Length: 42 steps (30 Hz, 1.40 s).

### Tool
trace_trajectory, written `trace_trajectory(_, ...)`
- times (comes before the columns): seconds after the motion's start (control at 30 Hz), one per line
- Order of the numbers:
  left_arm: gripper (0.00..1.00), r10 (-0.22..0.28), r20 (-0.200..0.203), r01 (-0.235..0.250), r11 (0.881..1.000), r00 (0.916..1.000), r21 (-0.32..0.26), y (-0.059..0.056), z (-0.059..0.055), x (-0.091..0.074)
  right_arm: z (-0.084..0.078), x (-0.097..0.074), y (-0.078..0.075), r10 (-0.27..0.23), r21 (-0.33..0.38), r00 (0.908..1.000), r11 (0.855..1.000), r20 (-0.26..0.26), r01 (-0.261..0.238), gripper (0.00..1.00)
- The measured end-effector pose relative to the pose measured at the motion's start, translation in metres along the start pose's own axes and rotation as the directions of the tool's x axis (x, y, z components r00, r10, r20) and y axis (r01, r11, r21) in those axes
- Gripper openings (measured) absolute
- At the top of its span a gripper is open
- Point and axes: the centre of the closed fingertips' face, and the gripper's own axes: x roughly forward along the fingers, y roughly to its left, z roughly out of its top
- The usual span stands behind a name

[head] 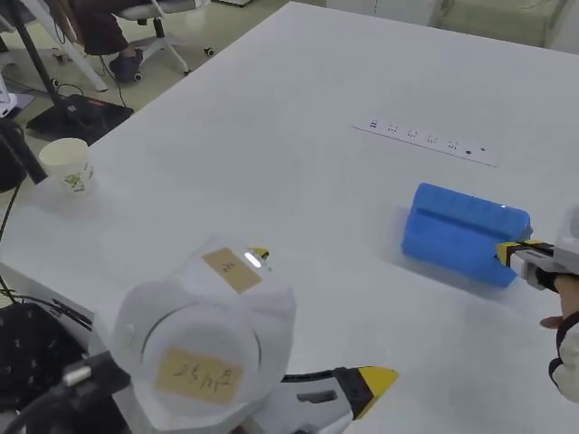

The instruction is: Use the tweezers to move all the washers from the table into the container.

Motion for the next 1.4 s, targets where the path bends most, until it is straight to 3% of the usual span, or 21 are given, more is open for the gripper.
trace_trajectory(0.27, 0.90, -0.018, 0.004, 0.018, 1.000, 0.9998, 0.010, 0.002, 0.010, 0.007, 0.001, 0.000, -0.001, 0.000, 0.024, 0.9998, 1.000, -0.019, 0.001, 0.02)
trace_trajectory(0.33, 0.88, -0.033, 0.008, 0.033, 0.999, 0.9994, 0.028, 0.001, 0.016, 0.009, 0.001, -0.001, -0.002, -0.010, -0.002, 0.9996, 1.000, -0.026, 0.010, 0.02)
trace_trajectory(0.4, 0.87, -0.046, 0.017, 0.045, 0.998, 0.9988, 0.050, 0.000, 0.023, 0.009, 0.010, -0.005, -0.002, -0.022, -0.039, 0.9997, 0.999, 0.009, 0.022, 0.02)
trace_trajectory(0.53, 0.83, -0.082, 0.034, 0.079, 0.994, 0.9961, 0.072, -0.003, 0.034, 0.010, 0.025, -0.019, 0.001, -0.015, -0.040, 0.9982, 0.999, 0.059, 0.018, 0.02)
trace_trajectory(0.67, 0.74, -0.168, 0.043, 0.164, 0.983, 0.9849, 0.077, -0.011, 0.048, 0.014, 0.041, -0.040, 0.006, -0.003, -0.041, 0.9924, 0.999, 0.123, 0.009, 0.02)
trace_trajectory(0.77, 0.63, -0.180, 0.049, 0.176, 0.981, 0.9824, 0.079, -0.008, 0.059, 0.019, 0.049, -0.057, 0.015, 0.015, -0.020, 0.9879, 1.000, 0.154, -0.012, 0.02)
trace_trajectory(0.83, 0.62, -0.214, 0.073, 0.208, 0.975, 0.9740, 0.080, -0.009, 0.070, 0.023, 0.053, -0.070, 0.022, 0.036, 0.001, 0.9829, 0.999, 0.180, -0.037, 0.02)
trace_trajectory(0.93, 0.55, -0.291, 0.102, 0.285, 0.956, 0.9514, 0.065, -0.014, 0.086, 0.028, 0.057, -0.088, 0.033, 0.075, 0.041, 0.9739, 0.995, 0.214, -0.085, 0.02)
trace_trajectory(1.0, 0.46, -0.319, 0.107, 0.313, 0.947, 0.9417, 0.066, -0.014, 0.096, 0.032, 0.057, -0.099, 0.039, 0.093, 0.052, 0.9698, 0.993, 0.225, -0.108, 0.02)
trace_trajectory(1.1, 0.44, -0.349, 0.120, 0.344, 0.937, 0.9295, 0.058, -0.013, 0.110, 0.039, 0.057, -0.111, 0.042, 0.115, 0.060, 0.9638, 0.989, 0.240, -0.133, 0.02)
trace_trajectory(1.2, 0.37, -0.391, 0.108, 0.385, 0.920, 0.9138, 0.077, -0.017, 0.119, 0.044, 0.056, -0.124, 0.052, 0.156, 0.054, 0.9572, 0.983, 0.244, -0.174, 0.02)
trace_trajectory(1.27, 0.35, -0.430, 0.096, 0.420, 0.901, 0.8976, 0.107, -0.022, 0.126, 0.047, 0.056, -0.133, 0.062, 0.191, 0.019, 0.9517, 0.979, 0.240, -0.201, 0.02)
trace_trajectory(1.33, 0.34, -0.510, 0.044, 0.500, 0.854, 0.8589, 0.142, -0.036, 0.125, 0.048, 0.055, -0.142, 0.074, 0.235, -0.020, 0.9445, 0.971, 0.230, -0.237, 0.02)
trace_trajectory(1.37, 0.34, -0.572, -0.014, 0.567, 0.810, 0.8203, 0.150, -0.047, 0.120, 0.047, 0.053, -0.147, 0.082, 0.265, -0.054, 0.9394, 0.964, 0.218, -0.260, 0.02)
trace_trajectory(1.4, 0.31, -0.603, -0.045, 0.602, 0.784, 0.7966, 0.151, -0.053, 0.117, 0.048, 0.052, -0.150, 0.087, 0.286, -0.078, 0.9352, 0.958, 0.208, -0.276, 0.02)
